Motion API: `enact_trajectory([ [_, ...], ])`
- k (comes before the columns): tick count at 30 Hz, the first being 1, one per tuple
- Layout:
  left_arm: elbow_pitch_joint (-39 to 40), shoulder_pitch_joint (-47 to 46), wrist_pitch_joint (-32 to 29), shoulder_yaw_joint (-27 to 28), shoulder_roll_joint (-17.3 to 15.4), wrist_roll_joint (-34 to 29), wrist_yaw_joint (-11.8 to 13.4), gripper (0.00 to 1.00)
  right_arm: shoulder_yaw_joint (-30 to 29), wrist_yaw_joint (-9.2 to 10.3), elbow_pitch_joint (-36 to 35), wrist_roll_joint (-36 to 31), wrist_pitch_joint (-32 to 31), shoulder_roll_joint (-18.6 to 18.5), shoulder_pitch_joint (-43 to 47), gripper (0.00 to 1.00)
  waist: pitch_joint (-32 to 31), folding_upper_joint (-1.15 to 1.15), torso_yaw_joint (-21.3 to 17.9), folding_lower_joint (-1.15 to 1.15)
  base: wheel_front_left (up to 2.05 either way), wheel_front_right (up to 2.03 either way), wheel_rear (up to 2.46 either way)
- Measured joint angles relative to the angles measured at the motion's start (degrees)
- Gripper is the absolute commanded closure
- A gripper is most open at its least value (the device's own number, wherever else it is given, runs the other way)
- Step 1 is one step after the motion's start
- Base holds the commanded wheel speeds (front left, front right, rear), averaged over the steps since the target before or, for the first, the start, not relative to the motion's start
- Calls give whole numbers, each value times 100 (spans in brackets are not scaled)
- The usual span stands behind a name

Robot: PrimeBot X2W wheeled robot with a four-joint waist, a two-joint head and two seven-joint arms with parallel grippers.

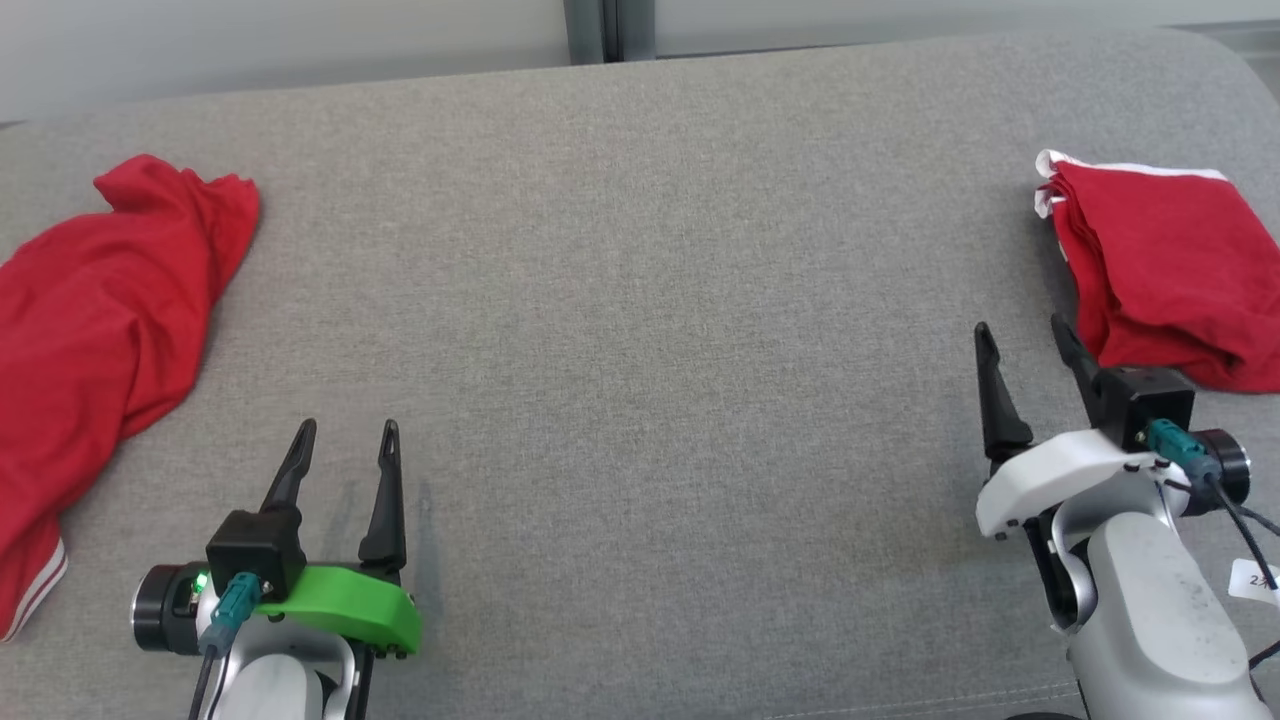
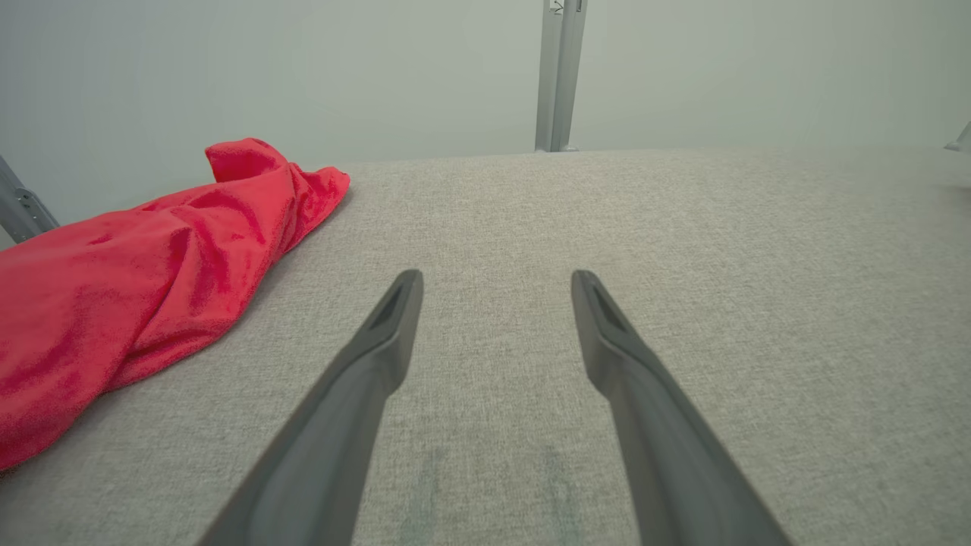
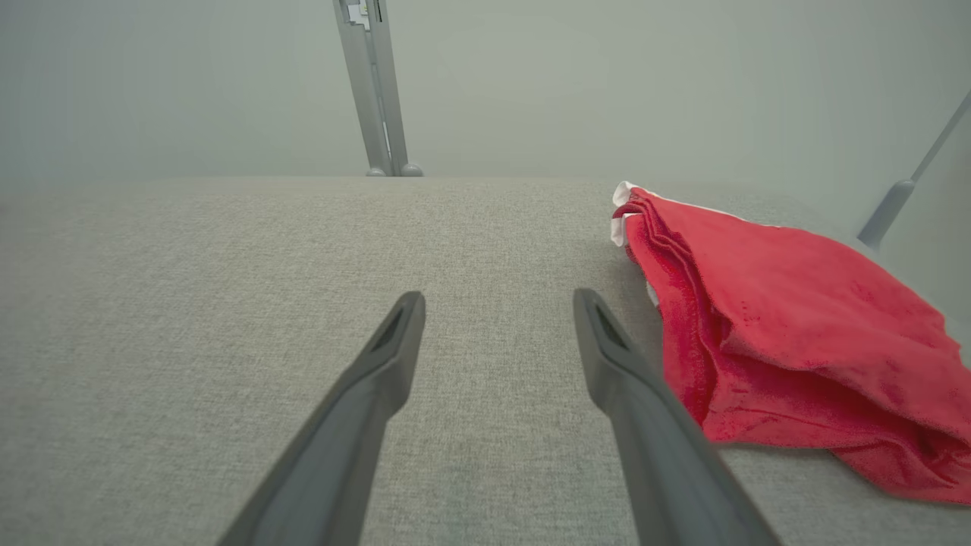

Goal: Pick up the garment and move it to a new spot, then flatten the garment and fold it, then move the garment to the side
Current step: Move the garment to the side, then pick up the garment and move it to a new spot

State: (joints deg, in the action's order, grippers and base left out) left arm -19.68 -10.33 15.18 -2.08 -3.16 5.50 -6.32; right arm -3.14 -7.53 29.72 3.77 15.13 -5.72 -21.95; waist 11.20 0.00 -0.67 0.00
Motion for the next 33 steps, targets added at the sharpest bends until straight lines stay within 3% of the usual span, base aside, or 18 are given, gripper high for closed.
enact_trajectory([
  [19, -183, 674, 0, 230, 29, 58, 179, 0, 512, 0, -189, 358, 0, 277, 940, 0, -1060, 0, 334, 0, 0, 0, 0],
  [33, -152, 745, 0, 227, 30, 143, 240, 0, 555, 0, -260, 456, 0, 281, 1027, 0, -1061, 0, 388, 0, 0, 0, 0],
])
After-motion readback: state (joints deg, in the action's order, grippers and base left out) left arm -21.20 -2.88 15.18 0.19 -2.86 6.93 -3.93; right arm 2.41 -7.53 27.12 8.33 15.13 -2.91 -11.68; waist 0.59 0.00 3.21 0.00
